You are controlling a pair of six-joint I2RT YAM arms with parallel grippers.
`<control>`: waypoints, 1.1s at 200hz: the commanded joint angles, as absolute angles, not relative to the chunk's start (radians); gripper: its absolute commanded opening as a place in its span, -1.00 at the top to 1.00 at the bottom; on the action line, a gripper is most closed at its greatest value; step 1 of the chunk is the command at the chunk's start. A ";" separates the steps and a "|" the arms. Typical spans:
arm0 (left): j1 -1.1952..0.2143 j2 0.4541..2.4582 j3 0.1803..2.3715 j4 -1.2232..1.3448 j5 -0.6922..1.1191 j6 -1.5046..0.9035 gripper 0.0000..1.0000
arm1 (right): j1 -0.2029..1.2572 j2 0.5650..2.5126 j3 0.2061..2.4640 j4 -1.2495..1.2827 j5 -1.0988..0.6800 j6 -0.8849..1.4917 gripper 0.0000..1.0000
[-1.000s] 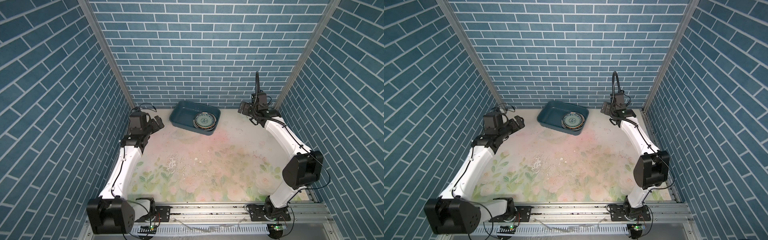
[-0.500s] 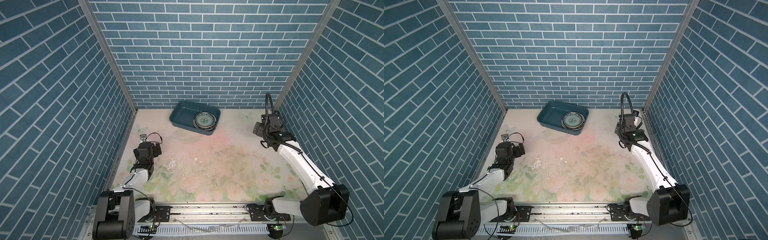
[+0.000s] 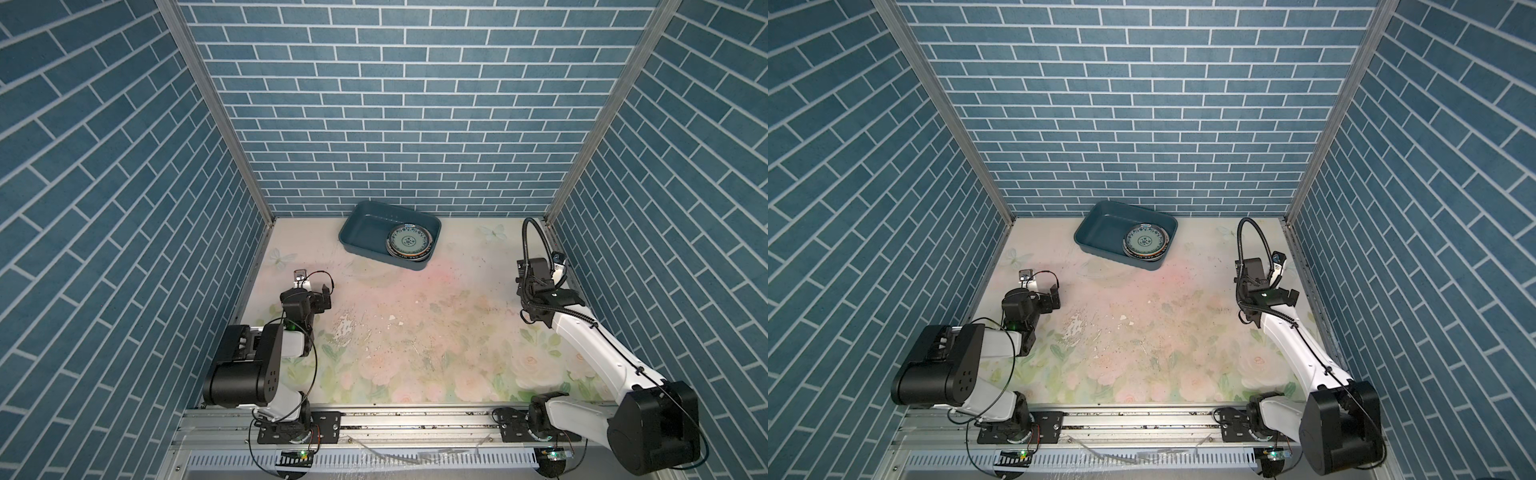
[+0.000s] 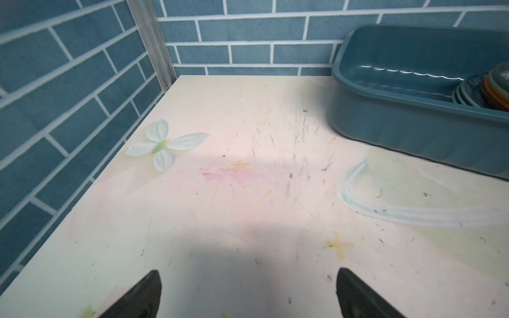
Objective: Place the plates into the plastic bin on the countertop
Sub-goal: Reset both arms
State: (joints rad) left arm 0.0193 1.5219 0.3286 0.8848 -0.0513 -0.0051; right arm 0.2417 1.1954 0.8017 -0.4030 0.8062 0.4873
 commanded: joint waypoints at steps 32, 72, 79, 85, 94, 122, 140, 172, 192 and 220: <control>0.014 1.522 0.373 0.883 -0.002 0.033 -0.99 | 0.180 1.299 0.523 0.457 0.918 0.141 -0.98; 0.000 1.526 0.376 0.882 -0.029 0.040 -0.99 | 0.097 1.404 0.514 0.563 0.698 0.124 -0.97; 0.001 1.525 0.377 0.878 -0.029 0.040 -0.99 | 0.098 1.423 0.499 0.626 0.695 0.108 -0.97; 0.000 1.524 0.375 0.879 -0.029 0.041 -0.99 | 0.097 1.431 0.489 0.639 0.676 0.111 -0.97; 0.000 1.524 0.376 0.879 -0.028 0.040 -0.99 | 0.097 1.442 0.470 0.684 0.659 0.104 -0.97; 0.000 1.524 0.374 0.882 -0.028 0.040 -0.99 | 0.097 1.475 0.391 0.844 0.594 0.080 -0.97; 0.000 1.525 0.374 0.882 -0.028 0.040 -0.99 | 0.093 1.474 0.364 0.899 0.530 0.055 -0.97; 0.000 1.525 0.376 0.881 -0.029 0.041 -0.99 | 0.091 1.485 0.332 0.971 0.442 0.021 -0.98; 0.000 1.524 0.376 0.881 -0.029 0.041 -0.99 | 0.075 1.484 0.335 0.955 0.396 0.036 -0.97; 0.000 1.525 0.376 0.881 -0.030 0.042 -0.99 | 0.028 1.561 0.333 1.031 0.277 0.050 -0.97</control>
State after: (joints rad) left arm 0.0040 1.5215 0.3569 0.8875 -0.0216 0.0345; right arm 0.0612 1.4750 0.3408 0.9012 0.4004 0.0727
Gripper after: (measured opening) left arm 0.996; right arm 0.988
